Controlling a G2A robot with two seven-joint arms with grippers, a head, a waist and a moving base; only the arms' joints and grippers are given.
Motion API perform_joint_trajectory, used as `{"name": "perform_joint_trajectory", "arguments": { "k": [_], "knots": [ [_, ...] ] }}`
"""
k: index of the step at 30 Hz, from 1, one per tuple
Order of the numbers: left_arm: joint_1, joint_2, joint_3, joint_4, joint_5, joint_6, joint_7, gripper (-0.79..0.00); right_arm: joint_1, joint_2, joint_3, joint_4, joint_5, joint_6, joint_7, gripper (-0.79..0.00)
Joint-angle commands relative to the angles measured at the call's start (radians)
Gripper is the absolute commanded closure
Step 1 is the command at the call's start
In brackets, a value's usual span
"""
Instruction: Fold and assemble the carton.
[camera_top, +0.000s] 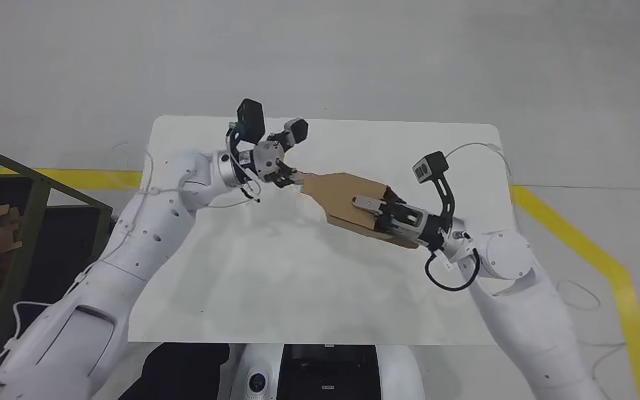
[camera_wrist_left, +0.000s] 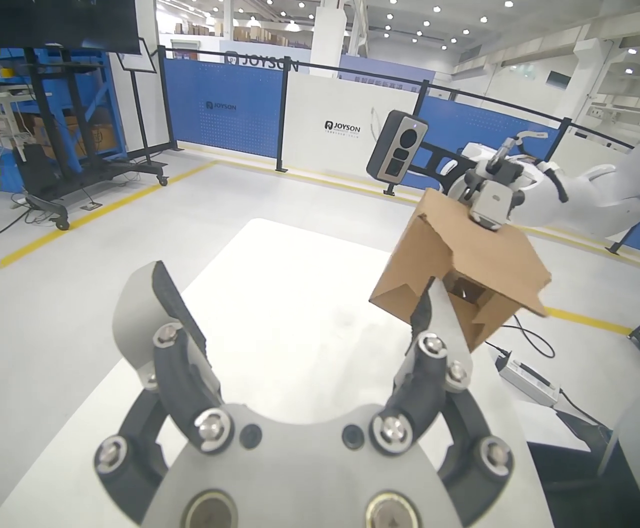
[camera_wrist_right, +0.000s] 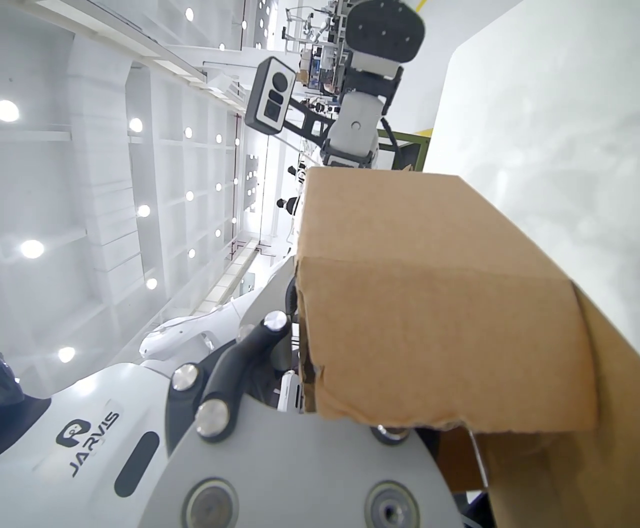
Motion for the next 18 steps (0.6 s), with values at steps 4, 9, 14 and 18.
{"name": "perform_joint_trajectory", "arguments": {
  "k": [4, 9, 14, 18],
  "knots": [
    [-0.019, -0.018, 0.040, 0.003, -0.005, -0.004, -0.029, -0.785, 0.007, -0.001, -0.010, 0.002, -0.006, 0.002, -0.001, 0.000],
    [-0.018, -0.020, 0.058, -0.025, 0.000, -0.004, -0.031, -0.785, 0.011, -0.002, -0.011, 0.009, -0.002, -0.003, -0.006, 0.000],
    [-0.015, -0.019, 0.067, -0.040, 0.010, -0.004, -0.036, -0.785, 0.011, -0.002, -0.012, 0.013, 0.002, -0.005, -0.007, 0.000],
    [-0.021, -0.022, 0.075, -0.042, 0.029, -0.004, -0.045, -0.785, 0.010, -0.003, -0.015, 0.018, 0.004, -0.012, -0.005, 0.000]
  ]
}}
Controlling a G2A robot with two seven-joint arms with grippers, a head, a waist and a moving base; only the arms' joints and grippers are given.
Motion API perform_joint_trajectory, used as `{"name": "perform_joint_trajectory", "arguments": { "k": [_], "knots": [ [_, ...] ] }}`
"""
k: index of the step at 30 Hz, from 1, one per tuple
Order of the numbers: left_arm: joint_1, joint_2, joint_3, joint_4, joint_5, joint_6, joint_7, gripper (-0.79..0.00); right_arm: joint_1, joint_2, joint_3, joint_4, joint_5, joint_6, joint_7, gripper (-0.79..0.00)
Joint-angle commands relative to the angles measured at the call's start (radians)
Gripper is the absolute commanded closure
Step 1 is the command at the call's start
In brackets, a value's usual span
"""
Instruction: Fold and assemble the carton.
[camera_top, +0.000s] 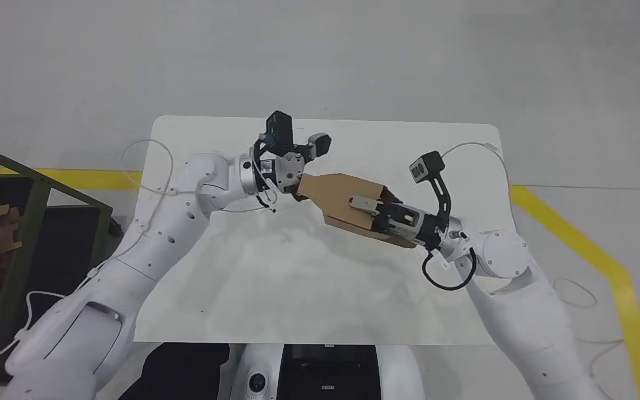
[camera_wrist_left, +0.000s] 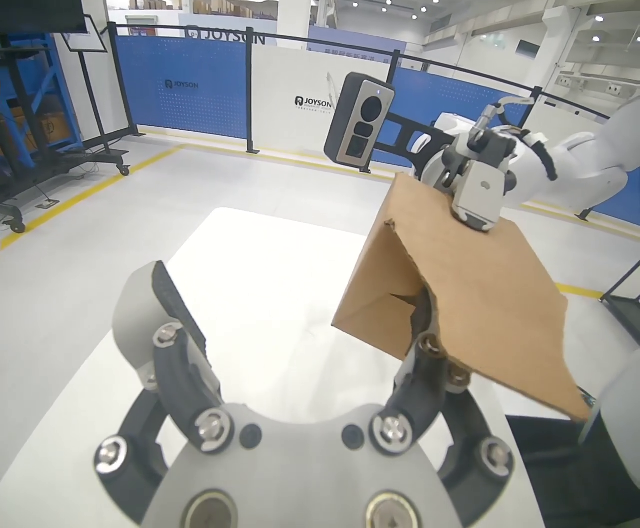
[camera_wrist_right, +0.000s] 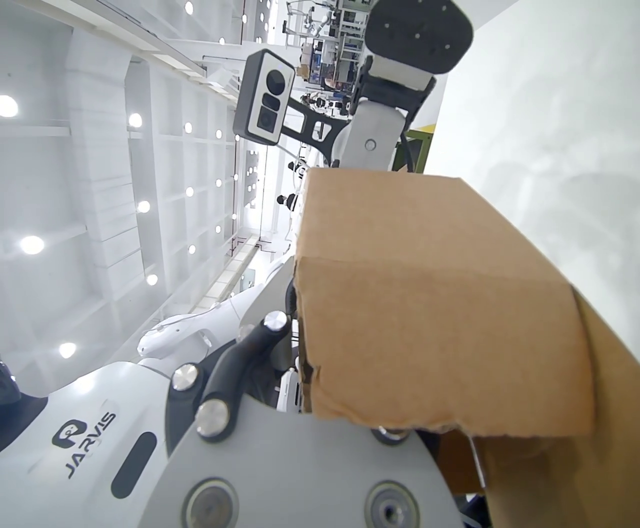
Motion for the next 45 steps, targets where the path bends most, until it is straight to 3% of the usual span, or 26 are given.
{"name": "perform_joint_trajectory", "arguments": {
  "k": [1, 13, 22, 28, 37, 45],
  "knots": [
    [-0.002, -0.001, 0.001, 0.000, 0.009, 0.000, 0.000, -0.785, -0.001, 0.000, 0.000, 0.005, 0.003, -0.004, 0.001, 0.000],
    [0.076, 0.031, -0.150, 0.032, 0.053, 0.024, 0.075, -0.785, -0.016, 0.005, 0.043, 0.029, 0.016, -0.017, -0.011, 0.000],
    [0.144, 0.053, -0.258, -0.051, 0.072, 0.023, 0.116, -0.785, 0.000, 0.003, 0.023, 0.067, -0.024, 0.028, -0.036, 0.000],
    [0.131, 0.045, -0.231, -0.087, 0.068, 0.000, 0.061, -0.785, 0.019, 0.001, 0.004, 0.072, -0.039, 0.063, -0.032, 0.000],
    [0.078, 0.020, -0.158, -0.046, 0.035, 0.000, -0.022, -0.785, 0.008, 0.002, 0.017, 0.033, -0.018, 0.022, -0.022, 0.000],
    [0.069, 0.011, -0.129, -0.023, 0.006, 0.000, -0.032, -0.785, -0.003, 0.004, 0.023, 0.022, 0.016, 0.007, 0.011, 0.000]
  ]
}}
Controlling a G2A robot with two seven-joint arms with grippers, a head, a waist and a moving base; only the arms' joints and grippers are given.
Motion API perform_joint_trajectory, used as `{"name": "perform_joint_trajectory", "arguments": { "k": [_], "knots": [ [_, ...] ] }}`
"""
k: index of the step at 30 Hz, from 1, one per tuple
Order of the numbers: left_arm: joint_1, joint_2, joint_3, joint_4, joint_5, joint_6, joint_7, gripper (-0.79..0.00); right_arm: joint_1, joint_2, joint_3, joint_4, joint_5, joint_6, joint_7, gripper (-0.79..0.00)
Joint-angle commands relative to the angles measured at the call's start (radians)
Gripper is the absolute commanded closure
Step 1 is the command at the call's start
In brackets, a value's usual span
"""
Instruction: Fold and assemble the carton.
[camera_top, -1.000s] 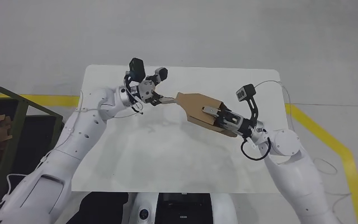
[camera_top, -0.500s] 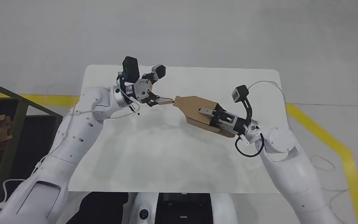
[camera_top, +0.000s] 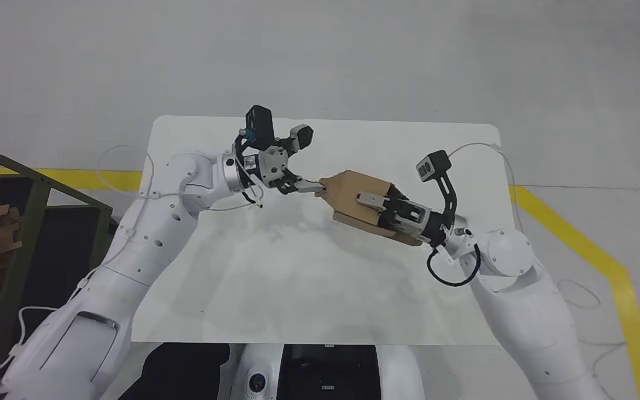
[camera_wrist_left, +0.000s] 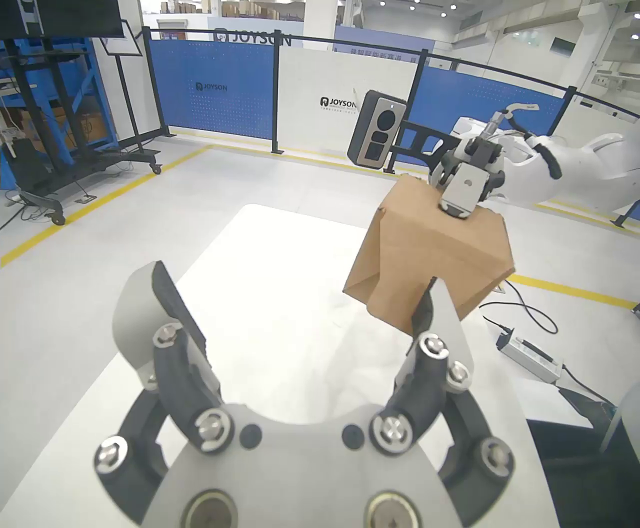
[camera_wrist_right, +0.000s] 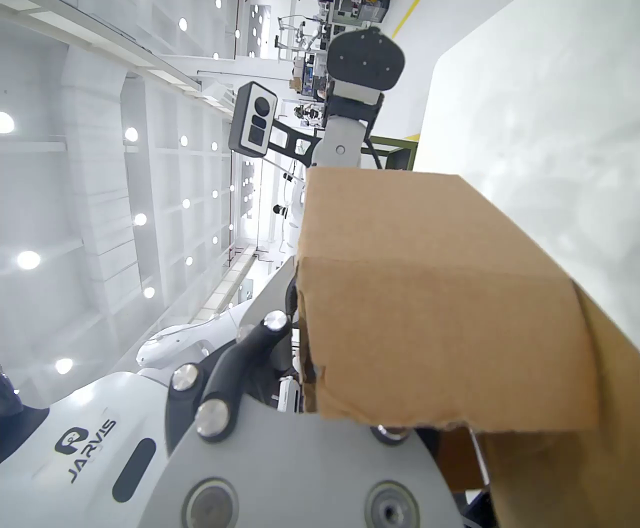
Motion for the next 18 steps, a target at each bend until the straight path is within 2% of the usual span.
{"name": "perform_joint_trajectory", "arguments": {
  "k": [1, 18],
  "knots": [
    [0.001, -0.002, 0.013, 0.000, -0.013, 0.000, 0.001, -0.785, 0.000, 0.000, -0.003, -0.003, 0.005, -0.004, 0.006, 0.000],
    [-0.038, -0.012, 0.109, 0.030, -0.058, 0.000, 0.003, -0.785, 0.002, -0.003, -0.012, -0.011, 0.042, -0.030, 0.025, 0.000]
  ]
}}
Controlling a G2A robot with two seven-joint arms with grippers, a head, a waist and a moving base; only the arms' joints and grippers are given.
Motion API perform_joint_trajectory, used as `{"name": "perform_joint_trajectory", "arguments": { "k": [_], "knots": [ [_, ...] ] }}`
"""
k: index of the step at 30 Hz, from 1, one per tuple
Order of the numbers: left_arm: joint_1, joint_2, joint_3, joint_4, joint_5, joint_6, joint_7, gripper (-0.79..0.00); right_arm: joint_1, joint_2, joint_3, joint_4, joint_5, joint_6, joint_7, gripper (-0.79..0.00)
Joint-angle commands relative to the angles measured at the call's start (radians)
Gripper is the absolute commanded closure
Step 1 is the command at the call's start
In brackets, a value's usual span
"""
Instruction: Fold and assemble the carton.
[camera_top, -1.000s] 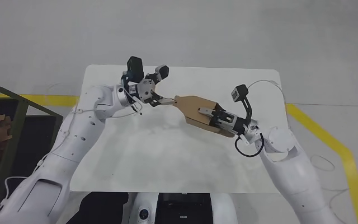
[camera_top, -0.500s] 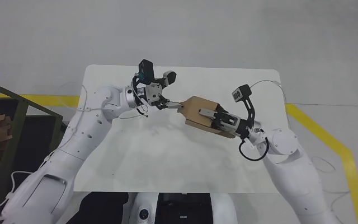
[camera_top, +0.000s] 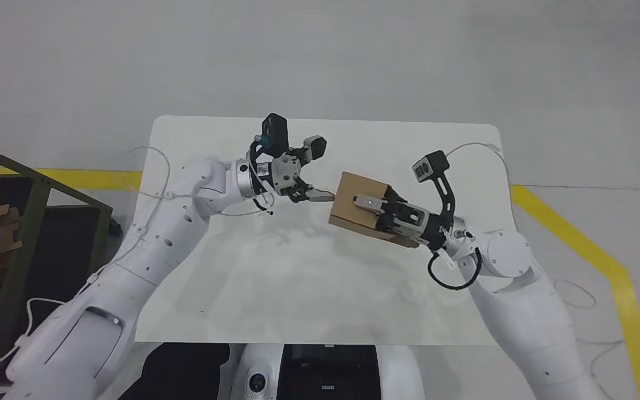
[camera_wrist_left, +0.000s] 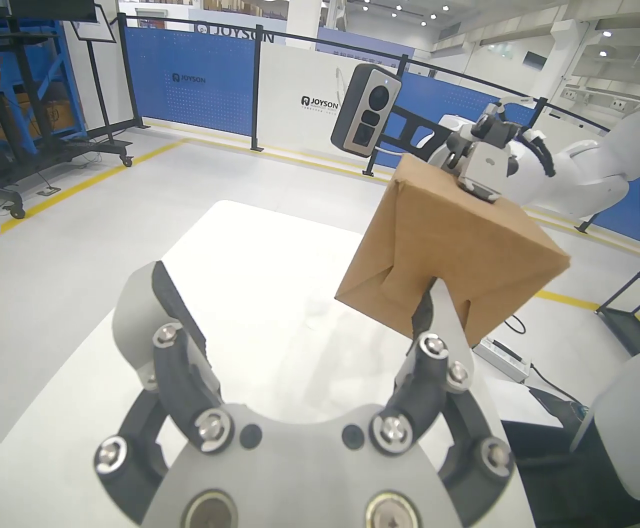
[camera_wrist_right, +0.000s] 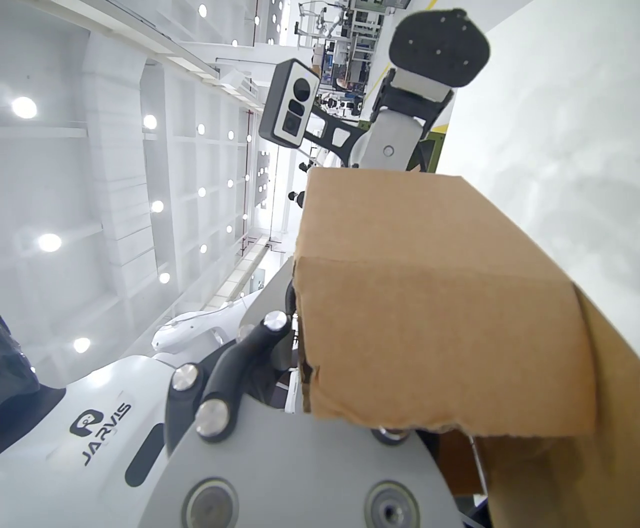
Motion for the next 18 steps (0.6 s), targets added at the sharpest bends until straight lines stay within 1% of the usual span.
{"name": "perform_joint_trajectory", "arguments": {
  "k": [1, 18],
  "knots": [
    [-0.006, -0.001, 0.009, 0.002, -0.002, 0.000, 0.003, -0.785, 0.001, 0.000, -0.001, 0.000, 0.005, 0.000, 0.004, 0.000],
    [-0.030, 0.003, 0.054, -0.004, 0.001, 0.000, 0.026, -0.785, 0.026, -0.003, -0.022, 0.017, 0.004, 0.017, 0.016, 0.000]
  ]
}}
